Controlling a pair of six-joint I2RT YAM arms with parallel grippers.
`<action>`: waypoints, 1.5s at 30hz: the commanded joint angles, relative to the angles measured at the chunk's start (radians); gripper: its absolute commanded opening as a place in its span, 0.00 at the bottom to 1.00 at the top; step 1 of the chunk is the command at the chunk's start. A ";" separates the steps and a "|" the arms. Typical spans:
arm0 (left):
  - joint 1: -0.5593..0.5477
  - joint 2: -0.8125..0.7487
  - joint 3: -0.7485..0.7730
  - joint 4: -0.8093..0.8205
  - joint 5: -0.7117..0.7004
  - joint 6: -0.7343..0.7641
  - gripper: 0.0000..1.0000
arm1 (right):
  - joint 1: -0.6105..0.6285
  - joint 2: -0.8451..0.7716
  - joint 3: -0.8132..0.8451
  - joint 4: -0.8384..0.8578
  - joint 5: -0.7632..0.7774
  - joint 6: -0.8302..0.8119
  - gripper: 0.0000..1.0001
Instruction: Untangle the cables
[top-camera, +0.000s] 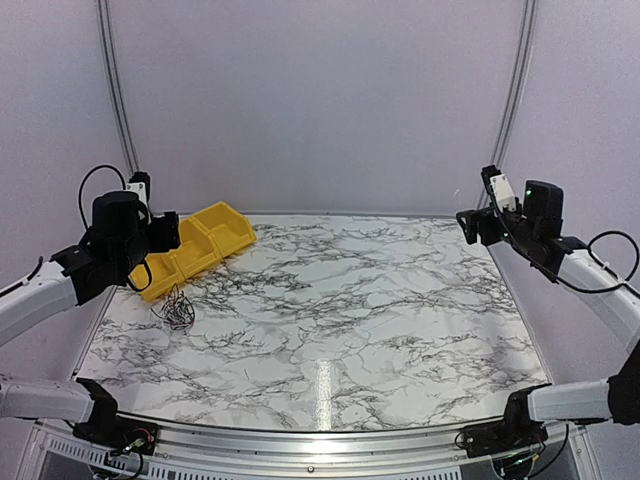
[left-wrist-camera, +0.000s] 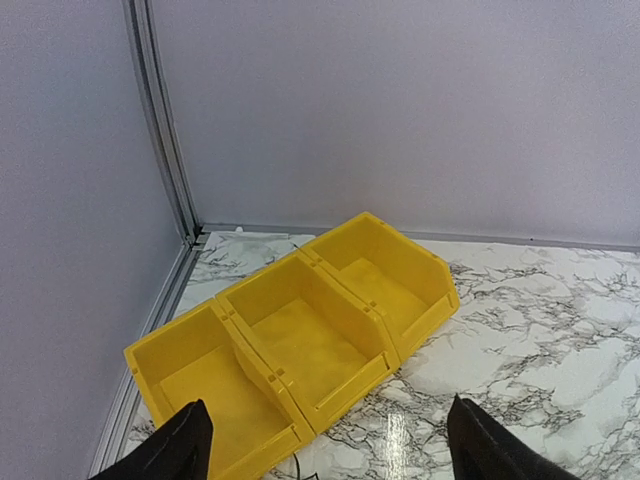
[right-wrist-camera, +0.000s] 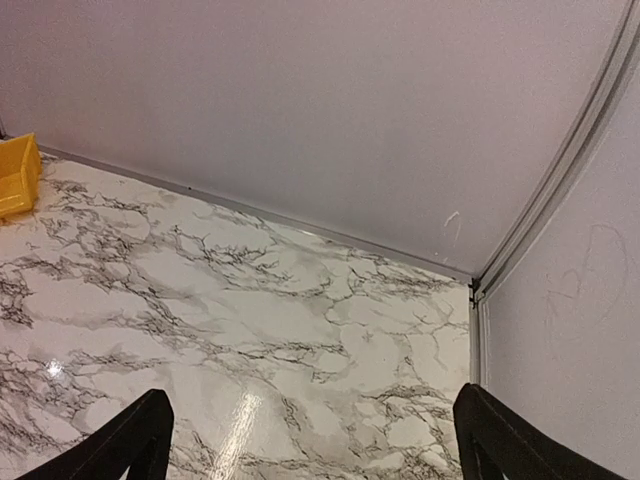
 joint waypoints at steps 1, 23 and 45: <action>0.075 0.071 0.026 -0.004 0.116 -0.051 0.84 | -0.039 0.028 -0.040 0.069 -0.020 0.037 0.97; -0.070 0.245 -0.029 -0.317 0.058 -0.468 0.98 | -0.096 0.051 -0.114 0.065 -0.625 -0.065 0.94; -0.035 0.538 -0.045 -0.228 0.127 -0.499 0.94 | -0.093 0.051 -0.116 0.045 -0.643 -0.135 0.93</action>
